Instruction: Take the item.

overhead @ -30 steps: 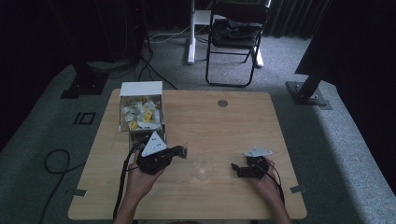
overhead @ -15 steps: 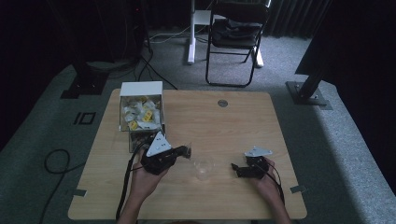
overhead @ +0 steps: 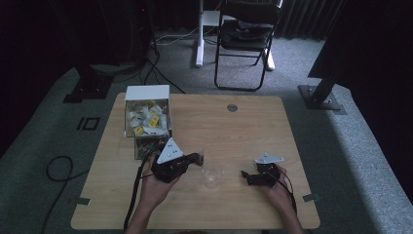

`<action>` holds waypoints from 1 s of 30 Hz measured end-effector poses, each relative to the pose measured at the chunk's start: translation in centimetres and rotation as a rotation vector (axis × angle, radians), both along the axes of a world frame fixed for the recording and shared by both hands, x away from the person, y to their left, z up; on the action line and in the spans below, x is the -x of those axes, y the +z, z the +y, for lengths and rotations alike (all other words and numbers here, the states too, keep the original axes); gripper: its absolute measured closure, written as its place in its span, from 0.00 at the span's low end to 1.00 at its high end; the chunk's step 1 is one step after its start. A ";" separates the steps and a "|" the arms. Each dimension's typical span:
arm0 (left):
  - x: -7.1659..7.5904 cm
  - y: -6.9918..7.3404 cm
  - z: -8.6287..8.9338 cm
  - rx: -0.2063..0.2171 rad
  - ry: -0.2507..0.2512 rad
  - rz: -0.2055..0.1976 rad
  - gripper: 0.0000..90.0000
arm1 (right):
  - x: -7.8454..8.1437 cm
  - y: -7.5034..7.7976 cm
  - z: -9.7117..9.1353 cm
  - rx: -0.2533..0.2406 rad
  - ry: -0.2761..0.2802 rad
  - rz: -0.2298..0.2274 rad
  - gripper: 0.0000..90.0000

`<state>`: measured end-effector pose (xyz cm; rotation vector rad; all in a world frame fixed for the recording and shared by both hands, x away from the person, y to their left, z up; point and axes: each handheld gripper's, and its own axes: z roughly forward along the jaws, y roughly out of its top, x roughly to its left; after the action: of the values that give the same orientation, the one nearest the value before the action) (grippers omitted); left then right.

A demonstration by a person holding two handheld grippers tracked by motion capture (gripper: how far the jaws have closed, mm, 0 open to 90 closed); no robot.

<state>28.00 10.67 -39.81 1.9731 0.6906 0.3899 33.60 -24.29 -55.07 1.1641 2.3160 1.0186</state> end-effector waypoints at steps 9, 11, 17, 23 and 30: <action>0.0 -0.1 -0.7 0.004 -0.014 0.001 1.00 | 0.0 0.0 0.0 0.000 0.001 0.000 0.22; 0.0 0.0 -0.8 0.003 -0.019 0.001 1.00 | 0.0 0.0 0.0 0.000 0.000 0.000 0.22; 0.0 -0.1 -1.1 0.009 -0.029 0.007 1.00 | 0.0 0.0 0.0 0.000 0.000 0.000 0.22; 0.0 -0.2 -1.4 0.008 -0.038 0.012 1.00 | 0.0 0.0 0.0 0.000 0.001 -0.001 0.22; -0.1 -0.5 -1.9 0.005 -0.048 0.016 1.00 | 0.0 0.0 0.0 0.000 0.000 0.000 0.22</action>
<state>28.06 8.73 -40.26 1.9863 0.6522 0.3426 33.60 -24.29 -55.07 1.1634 2.3160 1.0185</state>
